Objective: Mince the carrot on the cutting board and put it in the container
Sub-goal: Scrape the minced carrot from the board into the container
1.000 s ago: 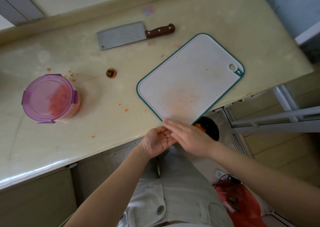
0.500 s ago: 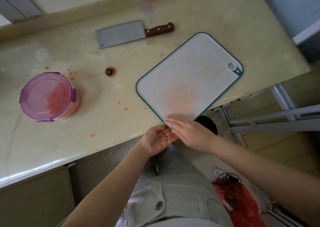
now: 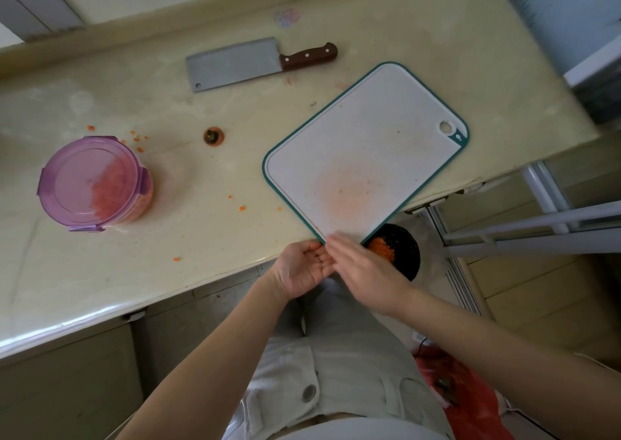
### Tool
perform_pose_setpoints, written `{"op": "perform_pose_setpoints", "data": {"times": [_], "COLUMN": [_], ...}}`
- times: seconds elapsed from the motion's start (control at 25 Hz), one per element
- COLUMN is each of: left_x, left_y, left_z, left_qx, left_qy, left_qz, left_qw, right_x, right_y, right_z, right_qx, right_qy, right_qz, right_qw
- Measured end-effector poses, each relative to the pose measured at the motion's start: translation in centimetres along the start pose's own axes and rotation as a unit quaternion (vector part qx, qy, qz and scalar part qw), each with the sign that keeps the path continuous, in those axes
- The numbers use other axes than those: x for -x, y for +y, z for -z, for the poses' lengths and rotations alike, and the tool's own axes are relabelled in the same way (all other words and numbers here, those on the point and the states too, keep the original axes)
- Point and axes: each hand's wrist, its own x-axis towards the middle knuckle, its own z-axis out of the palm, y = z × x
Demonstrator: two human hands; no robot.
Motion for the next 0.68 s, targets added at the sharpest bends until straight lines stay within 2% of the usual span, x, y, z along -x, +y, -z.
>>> {"op": "perform_pose_setpoints", "data": {"times": [0.08, 0.12, 0.28, 0.36, 0.48, 0.68], "left_x": [0.2, 0.3, 0.2, 0.2, 0.3, 0.2], "left_y": [0.0, 0.0, 0.0, 0.0, 0.0, 0.0], "left_z": [0.0, -0.1, -0.2, -0.1, -0.1, -0.1], "left_qx": [-0.016, -0.022, 0.011, -0.005, -0.017, -0.018], "left_qy": [0.000, 0.000, 0.003, 0.016, 0.023, 0.007], "left_qz": [0.000, -0.003, -0.002, -0.007, -0.010, -0.005], "left_qw": [1.000, 1.000, 1.000, 1.000, 1.000, 1.000], "right_x": [1.1, 0.8, -2.7, -2.3, -1.7, -3.9], "right_y": [-1.3, -1.2, 0.4, 0.2, 0.1, 1.7], "right_z": [-0.1, 0.3, 0.7, 0.0, 0.1, 0.8], "right_qx": [-0.084, -0.101, -0.020, 0.015, -0.040, -0.065], "right_qy": [-0.025, -0.011, 0.035, 0.003, 0.008, -0.032], "right_qz": [0.018, 0.022, -0.071, -0.015, 0.025, 0.007], "right_qw": [0.996, 0.995, 0.997, 1.000, 0.999, 0.997]}}
